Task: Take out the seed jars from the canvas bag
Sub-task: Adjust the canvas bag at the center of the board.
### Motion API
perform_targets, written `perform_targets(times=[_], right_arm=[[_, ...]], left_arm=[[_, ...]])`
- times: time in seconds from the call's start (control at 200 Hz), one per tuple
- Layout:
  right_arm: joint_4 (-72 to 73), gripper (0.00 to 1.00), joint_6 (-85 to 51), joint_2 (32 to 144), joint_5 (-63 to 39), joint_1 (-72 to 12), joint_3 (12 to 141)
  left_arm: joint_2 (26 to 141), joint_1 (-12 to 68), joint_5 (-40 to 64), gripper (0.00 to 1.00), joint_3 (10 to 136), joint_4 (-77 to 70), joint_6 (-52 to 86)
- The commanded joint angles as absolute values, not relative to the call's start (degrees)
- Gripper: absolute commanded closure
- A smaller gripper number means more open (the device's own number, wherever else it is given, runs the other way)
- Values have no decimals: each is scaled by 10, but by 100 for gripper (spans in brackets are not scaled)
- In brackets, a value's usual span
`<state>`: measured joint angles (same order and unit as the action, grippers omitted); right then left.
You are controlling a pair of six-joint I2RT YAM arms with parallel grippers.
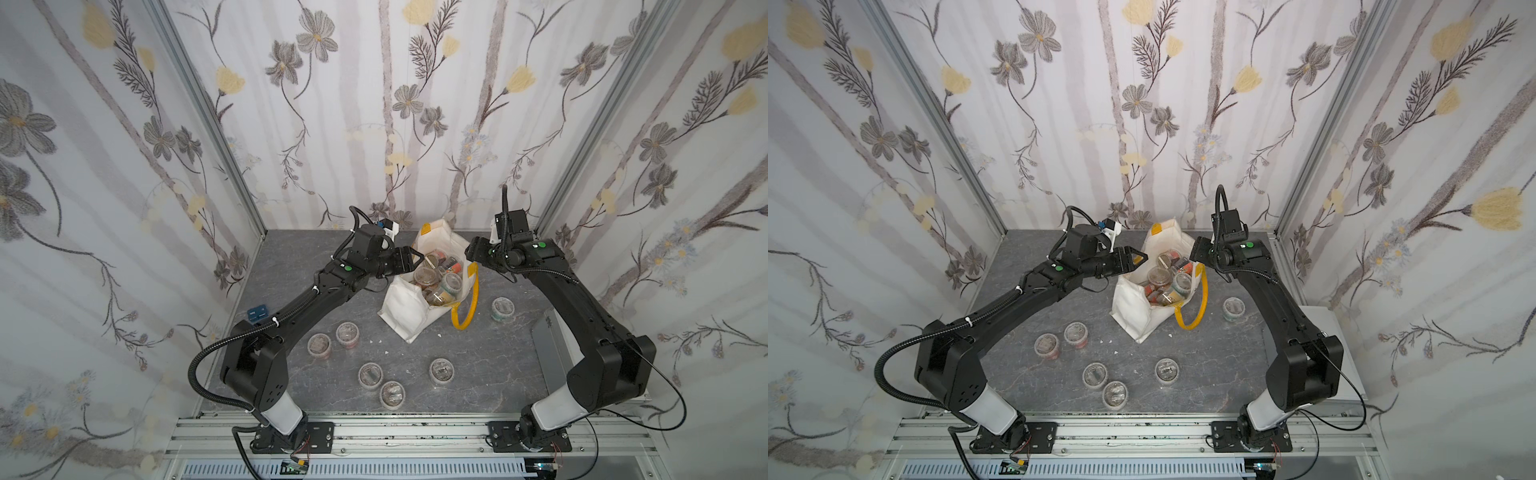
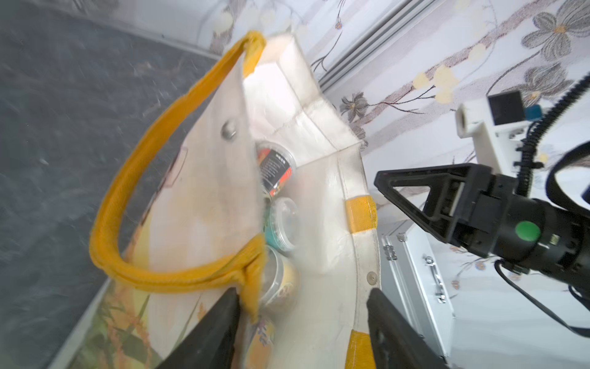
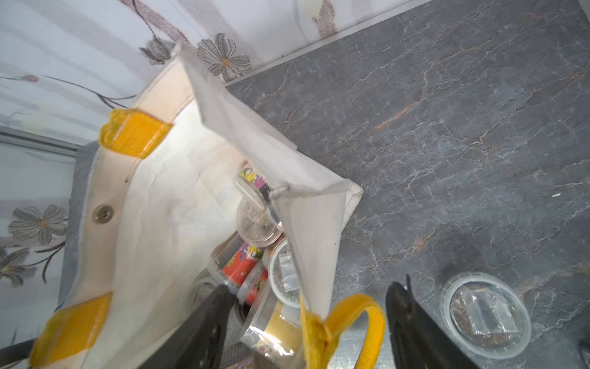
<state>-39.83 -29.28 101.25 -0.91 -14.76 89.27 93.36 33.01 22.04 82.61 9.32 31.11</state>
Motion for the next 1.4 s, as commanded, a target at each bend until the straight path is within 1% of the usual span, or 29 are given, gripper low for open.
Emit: perform_targets(times=[0.0,0.045,0.085,0.135,0.185,0.275,0.3,0.355,0.435,0.51,0.61,0.754,0.879,1.049,1.109,1.164,1.219,1.264,1.299,1.339,1.394], right_arm=[[-371,28,-285,1049,-30,-141,914],[-354,30,-283,1060,-49,-142,917],[-342,32,-284,1071,-60,-142,919],[-336,38,-282,1088,-67,-142,928],[-336,48,-270,1105,-66,-142,944],[-322,73,-237,1124,-58,-143,964],[-317,78,-229,1127,-55,-143,968],[-311,85,-206,1134,-57,-142,984],[-308,100,-171,1141,-50,-141,1010],[-304,100,-134,1141,-32,-142,1033],[-300,100,-79,1143,-16,-141,1062],[-311,100,-47,1170,-39,-144,1116],[-305,100,-32,1166,-35,-162,1119],[-306,100,12,1149,18,-200,1117],[-305,100,20,1142,23,-206,1115],[-303,100,21,1136,21,-207,1113],[-298,100,23,1128,17,-208,1110],[-294,100,25,1122,11,-208,1107],[-290,100,26,1116,7,-209,1103],[-286,100,27,1111,5,-210,1099],[-279,100,26,1104,7,-210,1093]], left_arm=[[956,328,144,24,907,184,154],[973,325,135,19,936,202,127],[989,324,129,17,958,209,111],[1014,318,131,13,984,212,99],[1048,313,137,11,1014,213,88],[1123,303,175,5,1087,229,66],[1144,300,192,4,1109,233,59],[1185,296,216,0,1151,237,46],[1229,290,220,0,1208,249,30],[1247,279,225,0,1242,256,25],[1252,262,247,1,1251,245,21],[1278,253,272,4,1271,243,-10],[1301,251,275,7,1299,249,-10],[1297,249,276,14,1313,241,5],[1293,245,279,18,1318,242,8],[1287,242,286,25,1319,240,8],[1287,238,300,29,1319,241,7],[1288,235,314,37,1321,247,4],[1288,233,322,48,1323,250,4],[1288,230,330,67,1323,253,5],[1285,227,342,85,1321,255,9]])
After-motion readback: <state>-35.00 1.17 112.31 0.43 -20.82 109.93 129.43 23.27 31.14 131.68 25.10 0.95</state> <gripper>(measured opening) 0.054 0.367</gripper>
